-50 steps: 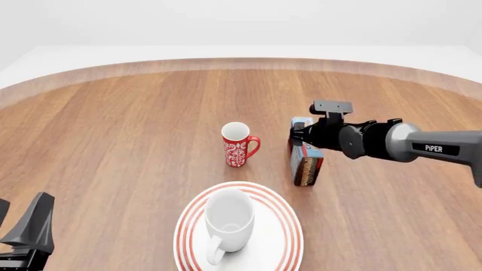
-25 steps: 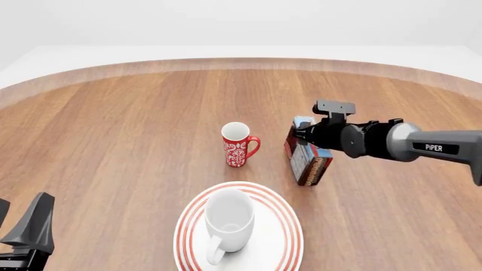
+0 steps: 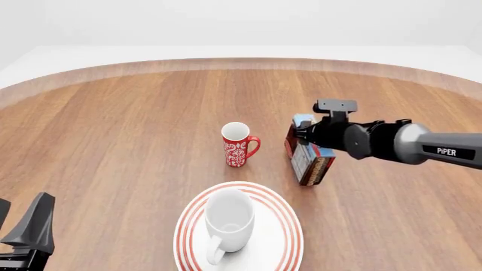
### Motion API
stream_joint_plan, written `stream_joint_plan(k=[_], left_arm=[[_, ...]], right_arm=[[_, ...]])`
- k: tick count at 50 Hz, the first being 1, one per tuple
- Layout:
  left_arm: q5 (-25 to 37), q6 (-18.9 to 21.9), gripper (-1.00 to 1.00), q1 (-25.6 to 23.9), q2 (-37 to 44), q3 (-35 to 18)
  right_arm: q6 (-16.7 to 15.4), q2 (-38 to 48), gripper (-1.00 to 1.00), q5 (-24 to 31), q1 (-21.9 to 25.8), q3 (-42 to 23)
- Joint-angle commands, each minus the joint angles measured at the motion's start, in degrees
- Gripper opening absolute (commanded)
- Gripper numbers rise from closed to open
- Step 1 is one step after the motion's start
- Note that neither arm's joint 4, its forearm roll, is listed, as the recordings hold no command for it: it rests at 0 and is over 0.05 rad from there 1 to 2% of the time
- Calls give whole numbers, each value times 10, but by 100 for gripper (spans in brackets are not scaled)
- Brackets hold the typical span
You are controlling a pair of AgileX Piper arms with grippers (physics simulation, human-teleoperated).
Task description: Pick up the white mug and put it on the plate, and put the chocolate pudding to the right of the plate.
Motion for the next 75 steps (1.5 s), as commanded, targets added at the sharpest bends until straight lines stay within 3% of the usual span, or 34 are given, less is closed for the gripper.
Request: stream_joint_plan(k=[1,53,75], left_arm=[[0,0,100,-1,0,0],[2,8,100,-4,0,0],[2,10,100,-8,0,0]], right_arm=[[5,-32,-100,7,2,9],[-13,-209,-100,26,-49,142],[-36,-294,-100,52,-74,197]])
